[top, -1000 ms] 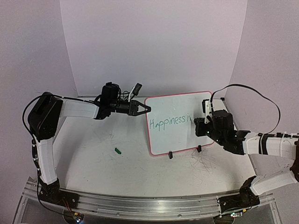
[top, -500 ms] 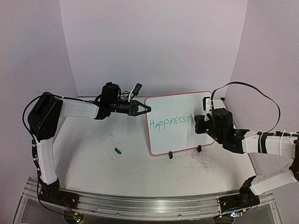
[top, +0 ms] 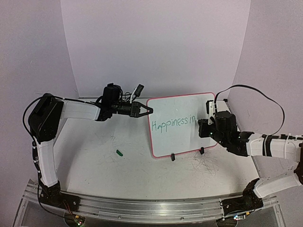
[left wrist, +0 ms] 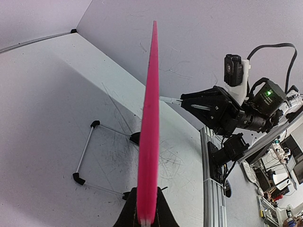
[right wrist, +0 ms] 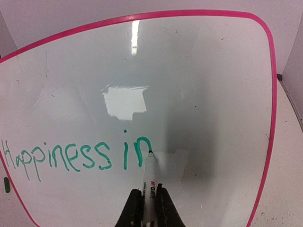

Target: Write a sentence on the whiteboard

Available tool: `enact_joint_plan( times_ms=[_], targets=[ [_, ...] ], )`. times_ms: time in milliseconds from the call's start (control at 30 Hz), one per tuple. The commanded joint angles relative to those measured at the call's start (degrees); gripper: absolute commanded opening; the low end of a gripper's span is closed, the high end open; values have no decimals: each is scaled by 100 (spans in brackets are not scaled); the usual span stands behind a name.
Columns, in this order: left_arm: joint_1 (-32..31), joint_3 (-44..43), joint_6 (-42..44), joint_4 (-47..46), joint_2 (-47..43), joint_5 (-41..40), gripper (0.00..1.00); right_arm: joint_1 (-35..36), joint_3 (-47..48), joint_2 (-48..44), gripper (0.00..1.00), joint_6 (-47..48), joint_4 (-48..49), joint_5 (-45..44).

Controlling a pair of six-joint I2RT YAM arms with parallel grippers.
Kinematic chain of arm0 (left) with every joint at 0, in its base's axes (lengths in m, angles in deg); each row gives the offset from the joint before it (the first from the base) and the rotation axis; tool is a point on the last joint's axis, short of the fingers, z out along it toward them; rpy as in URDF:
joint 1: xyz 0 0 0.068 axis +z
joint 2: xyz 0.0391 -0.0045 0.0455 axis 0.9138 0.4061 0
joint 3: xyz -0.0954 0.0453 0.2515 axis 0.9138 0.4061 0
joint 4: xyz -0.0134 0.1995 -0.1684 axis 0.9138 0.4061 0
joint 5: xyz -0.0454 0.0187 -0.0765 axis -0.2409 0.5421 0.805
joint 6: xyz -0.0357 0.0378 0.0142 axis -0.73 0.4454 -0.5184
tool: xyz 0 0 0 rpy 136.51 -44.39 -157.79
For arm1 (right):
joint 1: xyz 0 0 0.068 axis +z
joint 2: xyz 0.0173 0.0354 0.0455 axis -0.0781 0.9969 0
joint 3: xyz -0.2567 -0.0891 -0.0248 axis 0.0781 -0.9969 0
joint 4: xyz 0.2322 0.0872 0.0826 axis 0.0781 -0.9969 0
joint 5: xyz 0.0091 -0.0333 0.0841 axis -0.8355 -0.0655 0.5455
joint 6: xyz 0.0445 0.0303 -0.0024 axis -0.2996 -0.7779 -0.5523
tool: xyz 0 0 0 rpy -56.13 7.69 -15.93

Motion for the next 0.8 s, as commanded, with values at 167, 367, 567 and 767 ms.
enact_joint_plan(
  times_ms=[167,367,567,767],
  targets=[
    [-255,19,144,200,-80,96,0,-3,-160,-142,0,-139,-225,100],
    [-254,14,144,201,-64,100,0,1,-37,-176,0,-61,-147,94],
    [-248,39,161,201,-86,77,0,-59,-38,-704,0,55,-148,-105],
    [-252,57,162,200,-117,76,0,-505,-202,-976,0,184,-351,177]
  ],
)
